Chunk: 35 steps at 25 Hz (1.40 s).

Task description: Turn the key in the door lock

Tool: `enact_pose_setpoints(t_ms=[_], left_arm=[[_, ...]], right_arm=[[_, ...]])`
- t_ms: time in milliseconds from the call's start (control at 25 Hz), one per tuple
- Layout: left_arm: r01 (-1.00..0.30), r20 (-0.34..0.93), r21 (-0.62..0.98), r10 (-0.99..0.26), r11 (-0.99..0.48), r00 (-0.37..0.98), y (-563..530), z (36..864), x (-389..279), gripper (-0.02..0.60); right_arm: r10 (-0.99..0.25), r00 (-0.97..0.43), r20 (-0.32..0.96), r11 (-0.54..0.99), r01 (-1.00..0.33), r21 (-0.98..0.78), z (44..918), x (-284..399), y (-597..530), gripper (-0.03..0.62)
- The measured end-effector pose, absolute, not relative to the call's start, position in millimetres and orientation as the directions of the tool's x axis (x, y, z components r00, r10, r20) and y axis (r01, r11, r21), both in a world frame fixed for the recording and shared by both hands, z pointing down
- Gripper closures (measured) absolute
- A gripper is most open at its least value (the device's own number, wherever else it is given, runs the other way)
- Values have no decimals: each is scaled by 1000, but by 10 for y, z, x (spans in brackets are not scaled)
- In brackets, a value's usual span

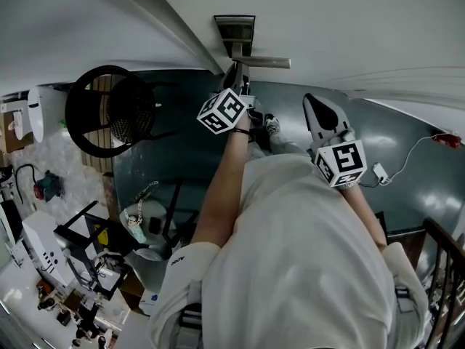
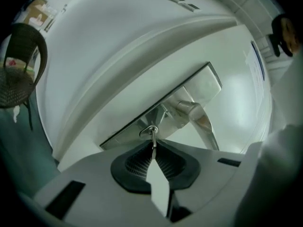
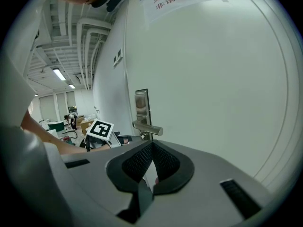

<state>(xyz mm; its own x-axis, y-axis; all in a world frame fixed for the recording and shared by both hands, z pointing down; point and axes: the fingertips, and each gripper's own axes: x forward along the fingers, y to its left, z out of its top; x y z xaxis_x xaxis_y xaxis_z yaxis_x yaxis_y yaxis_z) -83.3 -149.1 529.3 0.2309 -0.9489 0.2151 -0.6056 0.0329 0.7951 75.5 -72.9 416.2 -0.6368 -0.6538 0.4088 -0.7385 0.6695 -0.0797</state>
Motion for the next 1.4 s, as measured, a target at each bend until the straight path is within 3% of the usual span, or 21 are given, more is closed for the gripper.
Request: enact_pose_setpoints(t_ms=[200, 400, 640, 880, 1400], left_arm=[[-472, 163, 881, -953, 24, 256, -1486, 5316, -849, 554], [-214, 30, 976, -961, -31, 276, -1493, 5279, -823, 554], [-109, -12, 993, -957, -46, 291, -1493, 5255, -828, 552], [98, -98, 992, -967, -77, 235, -1495, 5212, -825, 546], [379, -133, 923, -976, -60, 171, -1487, 5261, -840, 537]], right_arm=[[-652, -636, 412, 670, -738, -79, 4169, 751, -732, 602], [-652, -636, 412, 670, -738, -79, 4186, 749, -725, 602], [-652, -636, 413, 670, -738, -79, 4175, 739, -723, 602], [-654, -633, 414, 667, -741, -80, 4179, 740, -719, 602], [-649, -637, 416, 671, -737, -82, 4202, 710, -732, 602]])
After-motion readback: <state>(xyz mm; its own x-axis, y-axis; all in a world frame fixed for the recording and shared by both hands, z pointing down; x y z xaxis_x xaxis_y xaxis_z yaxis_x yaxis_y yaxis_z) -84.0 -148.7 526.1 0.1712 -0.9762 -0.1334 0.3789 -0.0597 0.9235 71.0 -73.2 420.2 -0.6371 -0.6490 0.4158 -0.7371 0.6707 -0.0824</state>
